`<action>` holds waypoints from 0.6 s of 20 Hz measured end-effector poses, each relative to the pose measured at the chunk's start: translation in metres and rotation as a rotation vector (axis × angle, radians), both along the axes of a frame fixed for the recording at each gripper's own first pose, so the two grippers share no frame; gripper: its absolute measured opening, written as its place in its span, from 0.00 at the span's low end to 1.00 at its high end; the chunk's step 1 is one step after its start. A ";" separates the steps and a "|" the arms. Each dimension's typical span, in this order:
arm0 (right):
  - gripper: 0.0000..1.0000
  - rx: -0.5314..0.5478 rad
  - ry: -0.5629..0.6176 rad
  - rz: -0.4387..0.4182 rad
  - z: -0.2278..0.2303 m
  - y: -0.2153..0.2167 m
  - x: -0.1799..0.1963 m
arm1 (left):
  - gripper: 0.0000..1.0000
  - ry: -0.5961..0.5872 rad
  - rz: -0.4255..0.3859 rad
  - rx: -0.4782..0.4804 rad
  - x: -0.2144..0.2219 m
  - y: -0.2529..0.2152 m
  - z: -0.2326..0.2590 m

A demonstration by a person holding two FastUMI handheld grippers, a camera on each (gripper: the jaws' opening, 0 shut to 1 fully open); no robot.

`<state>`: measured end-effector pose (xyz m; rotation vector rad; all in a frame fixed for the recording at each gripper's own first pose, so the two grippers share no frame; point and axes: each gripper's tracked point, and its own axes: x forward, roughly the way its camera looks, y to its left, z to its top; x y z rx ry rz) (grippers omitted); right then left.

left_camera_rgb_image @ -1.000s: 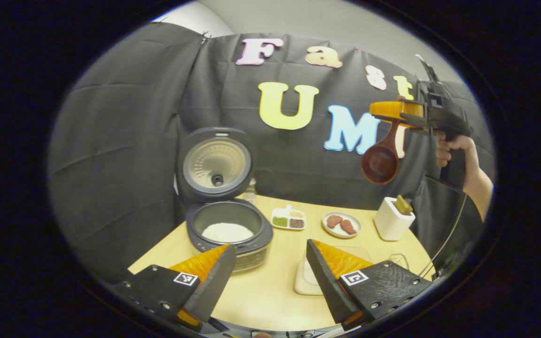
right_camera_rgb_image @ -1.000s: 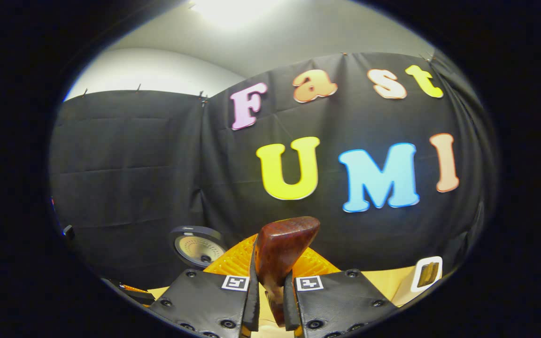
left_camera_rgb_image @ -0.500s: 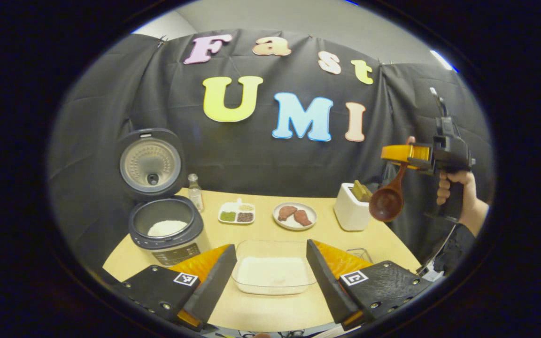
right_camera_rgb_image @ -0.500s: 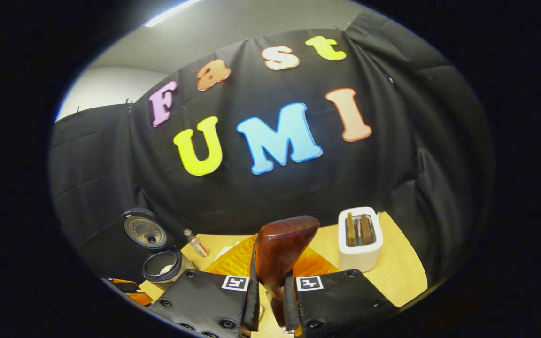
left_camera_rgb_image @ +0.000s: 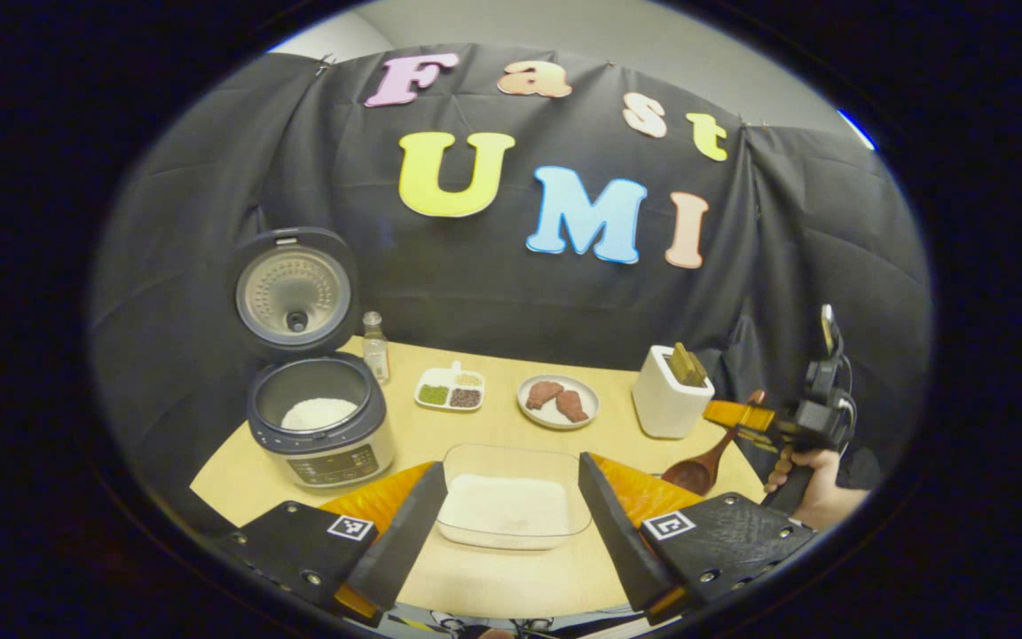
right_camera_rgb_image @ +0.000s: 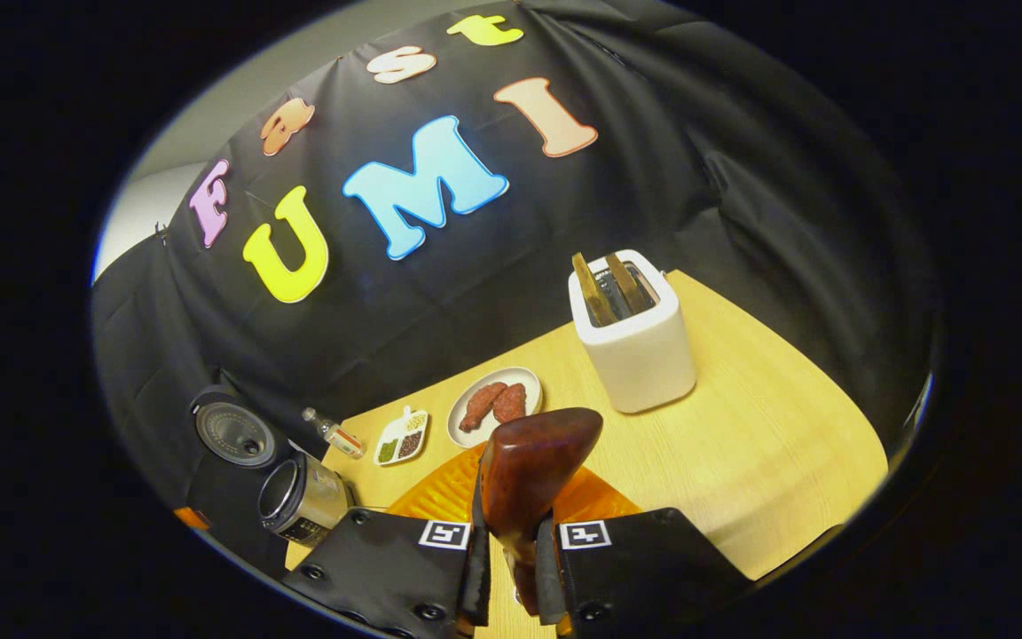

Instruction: Close the left gripper, press the button to open the rice cooker; take a wooden spoon from the chopstick holder with the right hand, scoop a spoonful of rice and pour it into the rice cooker, then put the wooden spoon back into the chopstick holder.

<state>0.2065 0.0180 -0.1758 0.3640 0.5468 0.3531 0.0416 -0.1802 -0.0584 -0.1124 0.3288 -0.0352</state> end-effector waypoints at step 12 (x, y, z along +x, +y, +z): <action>0.20 -0.119 0.065 -0.265 -0.058 -0.008 0.011 | 0.96 -0.068 0.114 -0.023 0.026 0.154 0.032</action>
